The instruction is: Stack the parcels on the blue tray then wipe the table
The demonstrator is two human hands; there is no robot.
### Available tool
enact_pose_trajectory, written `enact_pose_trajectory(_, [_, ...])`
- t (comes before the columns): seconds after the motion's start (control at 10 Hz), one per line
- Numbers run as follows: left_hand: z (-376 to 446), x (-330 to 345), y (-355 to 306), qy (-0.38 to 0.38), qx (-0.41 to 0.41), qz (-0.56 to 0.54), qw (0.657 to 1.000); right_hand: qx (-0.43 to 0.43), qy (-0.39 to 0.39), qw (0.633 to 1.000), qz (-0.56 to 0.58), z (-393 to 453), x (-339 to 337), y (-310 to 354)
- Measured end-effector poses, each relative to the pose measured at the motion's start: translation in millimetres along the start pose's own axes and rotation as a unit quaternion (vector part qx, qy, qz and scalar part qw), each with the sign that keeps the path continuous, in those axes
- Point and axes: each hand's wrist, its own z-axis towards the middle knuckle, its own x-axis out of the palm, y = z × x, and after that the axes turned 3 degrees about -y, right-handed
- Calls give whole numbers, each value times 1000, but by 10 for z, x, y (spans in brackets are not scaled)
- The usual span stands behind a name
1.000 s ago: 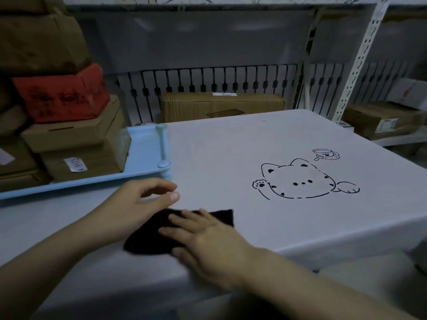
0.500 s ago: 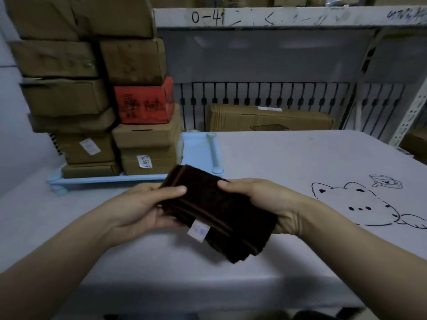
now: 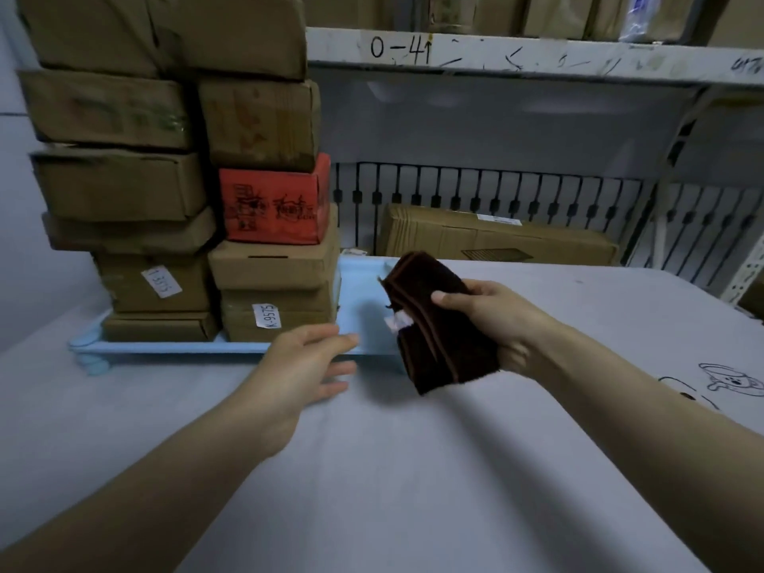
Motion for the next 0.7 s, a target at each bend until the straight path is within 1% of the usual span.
enact_pose_trajectory(0.1, [52, -192, 34, -25, -4, 11, 1000, 5, -30, 999, 24, 407, 203, 88])
enact_pose_trajectory(0.2, [107, -328, 24, -27, -2, 28, 999, -7, -54, 998, -45, 759, 349, 88])
enact_pose_trajectory(0.3, [158, -420, 70, -26, -14, 36, 999, -68, -150, 911, -378, 996, 388, -103])
enact_pose_trajectory(0.4, [206, -468, 136, -23, -20, 27, 999, -155, -123, 833, -517, 966, 454, -297])
enact_pose_trajectory(0.5, [215, -466, 180, -23, -17, 19, 999, -193, -27, 762, -618, 940, 522, -413])
enact_pose_trajectory(0.6, [207, -435, 194, -11, -17, 16, 1000, -165, 6, 755, -635, 947, 583, -452])
enact_pose_trajectory(0.7, [128, -405, 162, -26, -28, 15, 999, -191, -34, 790, -581, 942, 523, -451])
